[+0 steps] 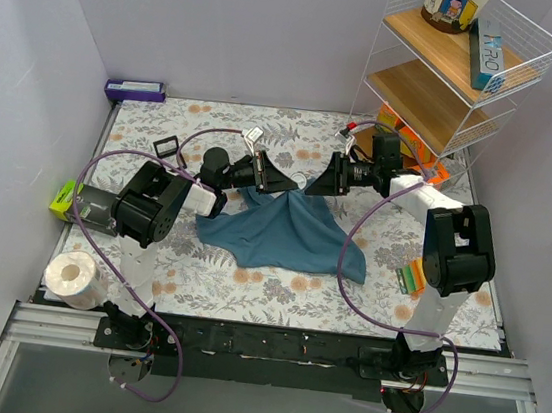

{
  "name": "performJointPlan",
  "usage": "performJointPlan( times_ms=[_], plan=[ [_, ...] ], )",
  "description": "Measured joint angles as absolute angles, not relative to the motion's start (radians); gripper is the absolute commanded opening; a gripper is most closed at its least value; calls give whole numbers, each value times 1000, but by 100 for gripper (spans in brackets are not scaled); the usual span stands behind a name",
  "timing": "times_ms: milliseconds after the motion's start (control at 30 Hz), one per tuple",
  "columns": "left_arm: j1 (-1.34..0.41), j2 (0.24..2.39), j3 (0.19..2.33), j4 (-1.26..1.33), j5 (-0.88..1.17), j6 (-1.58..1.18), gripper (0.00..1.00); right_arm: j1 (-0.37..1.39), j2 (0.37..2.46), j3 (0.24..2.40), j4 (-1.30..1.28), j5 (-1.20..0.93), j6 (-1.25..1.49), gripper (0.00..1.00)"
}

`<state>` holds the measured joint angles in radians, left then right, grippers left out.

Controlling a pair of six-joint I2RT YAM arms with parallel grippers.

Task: Remove the brooch from the garment

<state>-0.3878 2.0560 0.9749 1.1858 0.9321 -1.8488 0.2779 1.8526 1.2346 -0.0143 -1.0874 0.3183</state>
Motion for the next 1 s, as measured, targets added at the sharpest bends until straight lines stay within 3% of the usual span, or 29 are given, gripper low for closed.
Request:
performJointPlan(
  times_ms=[533,767,1000],
  plan=[
    [-388,2097,978,1186,932,-1863,0,289,1897,1296,32,-1129,364,31],
    [-387,2097,982,1179,927,-1863,0,294,1916,1297,8,-1129,359,38],
    [-379,2097,1010,1182,928,-1863,0,295,1921,1311,-30,-1110,340,38]
  ],
)
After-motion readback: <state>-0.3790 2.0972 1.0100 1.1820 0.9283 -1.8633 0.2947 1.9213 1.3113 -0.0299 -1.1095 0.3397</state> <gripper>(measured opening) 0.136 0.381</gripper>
